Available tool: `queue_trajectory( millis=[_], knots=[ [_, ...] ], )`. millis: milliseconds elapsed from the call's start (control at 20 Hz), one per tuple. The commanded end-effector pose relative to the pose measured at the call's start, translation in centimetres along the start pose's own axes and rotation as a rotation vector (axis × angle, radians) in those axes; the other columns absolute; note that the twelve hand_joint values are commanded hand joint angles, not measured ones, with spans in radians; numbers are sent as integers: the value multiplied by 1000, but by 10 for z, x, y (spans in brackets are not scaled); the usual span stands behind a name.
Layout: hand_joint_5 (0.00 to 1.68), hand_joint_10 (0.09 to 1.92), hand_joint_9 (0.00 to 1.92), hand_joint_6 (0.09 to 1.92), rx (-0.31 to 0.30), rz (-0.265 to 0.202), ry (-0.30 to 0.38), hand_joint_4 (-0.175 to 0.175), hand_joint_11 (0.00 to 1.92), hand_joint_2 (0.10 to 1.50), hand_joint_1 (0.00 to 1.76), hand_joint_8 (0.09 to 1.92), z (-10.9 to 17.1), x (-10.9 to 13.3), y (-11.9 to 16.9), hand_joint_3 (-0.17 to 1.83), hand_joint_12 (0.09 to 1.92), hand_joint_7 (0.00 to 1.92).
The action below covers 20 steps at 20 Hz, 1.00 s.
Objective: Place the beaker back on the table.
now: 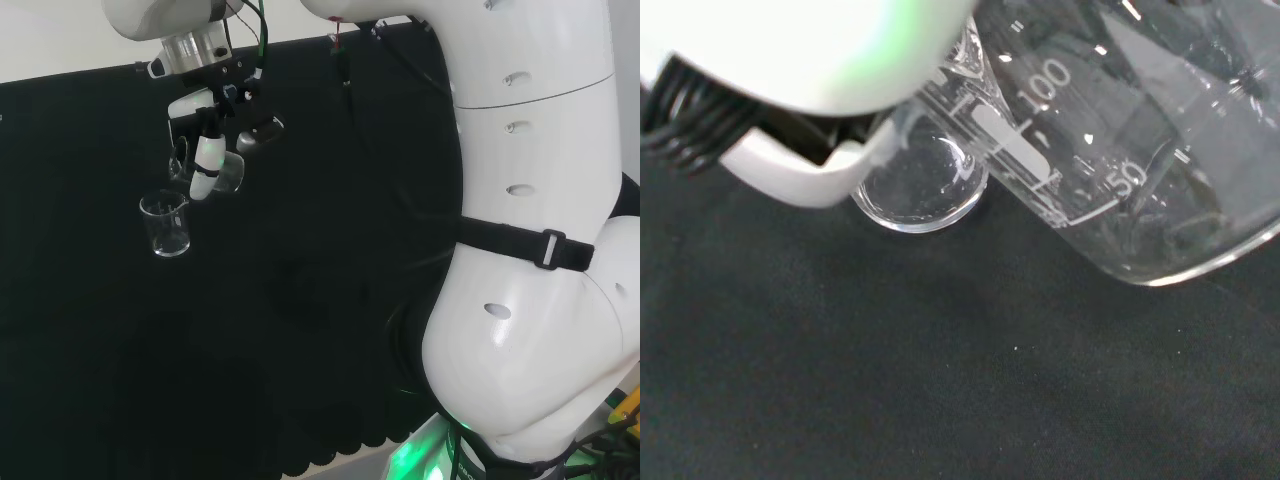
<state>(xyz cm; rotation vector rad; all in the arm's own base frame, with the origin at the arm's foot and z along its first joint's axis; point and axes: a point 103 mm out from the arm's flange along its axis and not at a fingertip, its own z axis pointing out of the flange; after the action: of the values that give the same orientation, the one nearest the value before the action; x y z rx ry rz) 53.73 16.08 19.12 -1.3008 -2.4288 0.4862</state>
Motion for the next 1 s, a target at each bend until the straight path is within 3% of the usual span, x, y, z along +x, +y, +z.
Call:
queue_trajectory(
  millis=[50, 1000],
  knots=[
    [1475, 87, 1703, 260, -28, -3, 11, -175, 1190, 575, 1330, 87, -1, -5, -4, 683, 773, 1599],
    [1473, 87, 1702, 261, -202, -14, 89, -175, 1186, 578, 1329, 87, 12, -32, -8, 679, 779, 1597]
  ],
)
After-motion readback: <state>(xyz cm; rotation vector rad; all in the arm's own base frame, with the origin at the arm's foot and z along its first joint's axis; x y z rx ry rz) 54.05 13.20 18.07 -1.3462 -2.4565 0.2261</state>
